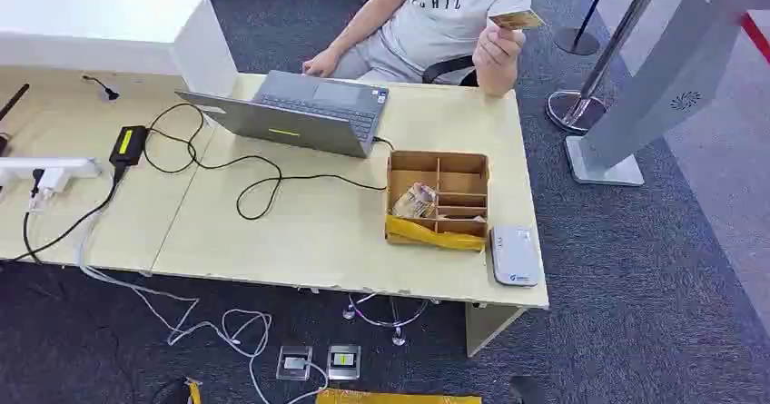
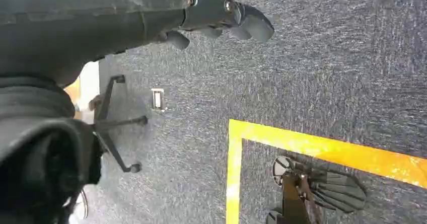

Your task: Pass the card to the sensor for recognition and then transmit it.

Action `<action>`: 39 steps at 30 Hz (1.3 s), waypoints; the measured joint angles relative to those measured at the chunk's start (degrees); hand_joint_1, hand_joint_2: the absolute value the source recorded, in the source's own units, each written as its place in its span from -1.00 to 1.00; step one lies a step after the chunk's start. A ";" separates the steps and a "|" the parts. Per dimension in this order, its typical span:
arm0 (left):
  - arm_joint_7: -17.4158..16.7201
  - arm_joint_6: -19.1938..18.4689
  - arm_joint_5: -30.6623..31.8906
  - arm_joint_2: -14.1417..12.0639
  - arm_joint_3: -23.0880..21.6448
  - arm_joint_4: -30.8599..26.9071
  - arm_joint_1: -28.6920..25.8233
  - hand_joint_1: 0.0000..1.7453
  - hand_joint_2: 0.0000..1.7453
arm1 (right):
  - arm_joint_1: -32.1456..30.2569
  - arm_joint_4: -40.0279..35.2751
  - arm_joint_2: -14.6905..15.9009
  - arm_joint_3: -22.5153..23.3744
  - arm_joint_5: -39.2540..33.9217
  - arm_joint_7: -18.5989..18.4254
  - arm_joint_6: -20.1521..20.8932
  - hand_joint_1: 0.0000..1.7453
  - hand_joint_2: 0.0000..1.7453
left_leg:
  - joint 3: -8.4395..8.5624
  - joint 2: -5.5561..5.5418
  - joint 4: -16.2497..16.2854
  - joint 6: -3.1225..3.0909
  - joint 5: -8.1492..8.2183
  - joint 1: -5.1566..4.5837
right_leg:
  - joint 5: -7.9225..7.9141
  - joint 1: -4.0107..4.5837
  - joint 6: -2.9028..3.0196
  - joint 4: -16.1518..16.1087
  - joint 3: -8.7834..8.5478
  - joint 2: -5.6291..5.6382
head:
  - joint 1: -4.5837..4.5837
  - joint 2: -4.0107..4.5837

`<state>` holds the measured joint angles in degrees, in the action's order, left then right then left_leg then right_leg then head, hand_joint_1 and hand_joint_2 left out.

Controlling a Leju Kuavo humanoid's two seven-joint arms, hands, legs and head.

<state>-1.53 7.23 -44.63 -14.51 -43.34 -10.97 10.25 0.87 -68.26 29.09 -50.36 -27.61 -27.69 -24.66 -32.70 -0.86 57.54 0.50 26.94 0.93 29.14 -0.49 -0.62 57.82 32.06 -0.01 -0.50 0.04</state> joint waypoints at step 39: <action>4.74 -1.70 2.99 -0.98 0.00 0.07 -0.57 -1.00 -1.00 | 25.50 43.17 23.22 54.00 7.61 28.48 13.46 -1.00 -1.00 | -0.20 0.12 0.03 -0.67 -0.05 -0.83 | -0.21 -0.83 -0.67 0.00 0.20 0.07 | -0.02 -0.02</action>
<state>3.21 5.53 -41.64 -15.50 -43.34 -10.91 9.68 26.36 -25.09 52.30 3.65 -20.00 0.78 -11.19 -32.90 -0.73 57.56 -0.18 26.89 0.10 28.93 -1.32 -1.29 57.82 32.26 0.06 -0.52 0.02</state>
